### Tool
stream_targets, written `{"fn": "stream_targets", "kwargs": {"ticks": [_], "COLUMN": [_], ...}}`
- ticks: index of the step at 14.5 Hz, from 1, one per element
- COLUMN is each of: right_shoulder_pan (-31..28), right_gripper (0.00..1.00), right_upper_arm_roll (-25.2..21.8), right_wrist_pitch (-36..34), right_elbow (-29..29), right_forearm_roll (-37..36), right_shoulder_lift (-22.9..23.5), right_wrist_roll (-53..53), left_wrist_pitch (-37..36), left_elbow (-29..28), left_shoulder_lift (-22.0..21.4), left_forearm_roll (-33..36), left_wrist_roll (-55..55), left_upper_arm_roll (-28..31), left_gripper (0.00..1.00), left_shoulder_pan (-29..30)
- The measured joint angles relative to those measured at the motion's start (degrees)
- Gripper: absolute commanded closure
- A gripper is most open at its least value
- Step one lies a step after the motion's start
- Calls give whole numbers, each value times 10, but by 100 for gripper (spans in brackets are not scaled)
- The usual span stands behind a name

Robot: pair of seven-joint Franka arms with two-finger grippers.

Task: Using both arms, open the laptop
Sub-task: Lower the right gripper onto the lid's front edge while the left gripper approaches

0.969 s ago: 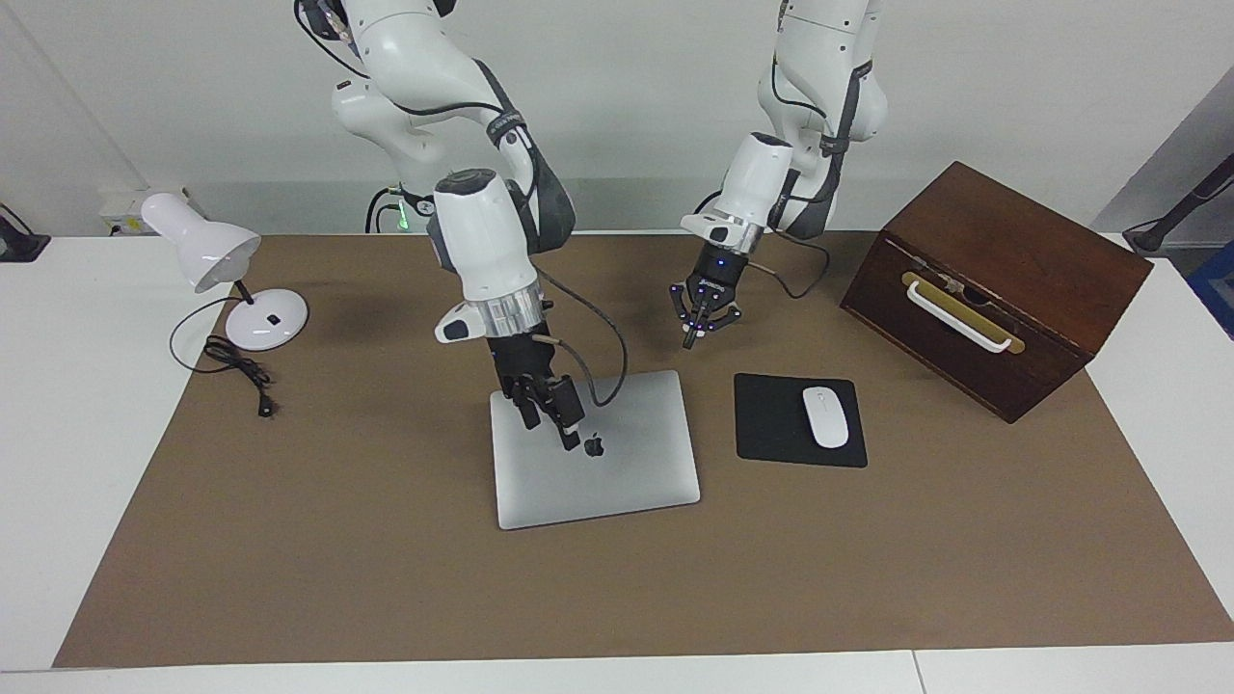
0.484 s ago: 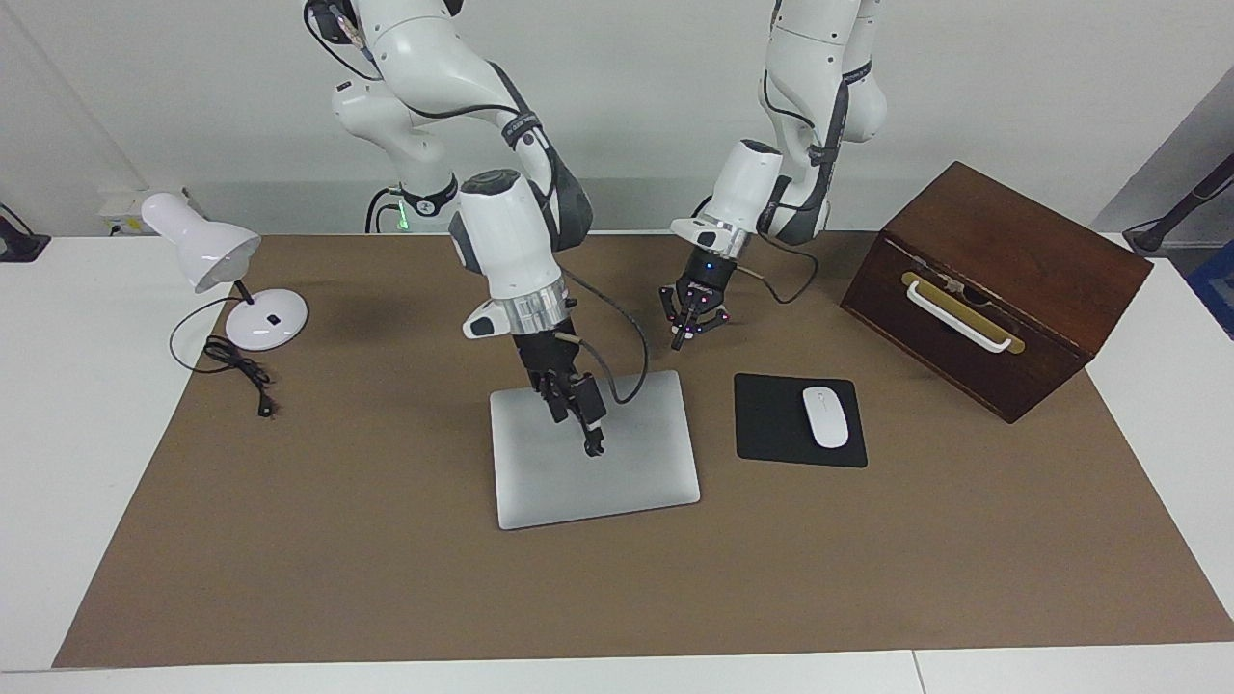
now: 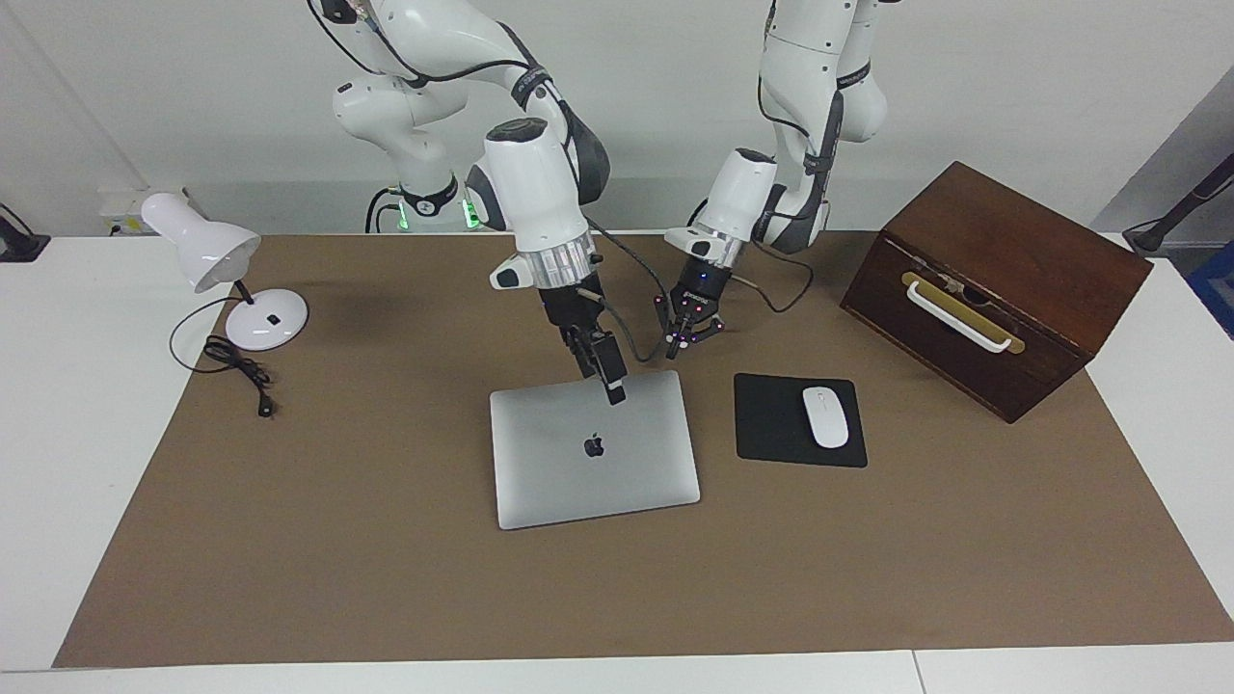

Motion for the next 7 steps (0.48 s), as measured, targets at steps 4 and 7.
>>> {"fn": "stream_targets", "kwargs": {"ticks": [4, 7], "right_shoulder_pan": [9, 9], "right_gripper": [0, 0], "right_upper_arm_roll": [0, -1], "right_wrist_pitch": [47, 81], "right_elbow": [-27, -51], "right_forearm_roll": [-3, -3], "right_shoulder_lift": [13, 14], "right_wrist_roll": [13, 13], "left_wrist_pitch": [0, 0], "left_elbow": [22, 40], "left_shoulder_lift": [16, 31], "left_forearm_roll": [0, 0], "left_wrist_roll": [-2, -3], "left_upper_arm_roll": [2, 3], "left_gripper": [100, 100], "left_shoulder_pan": [0, 0]}}
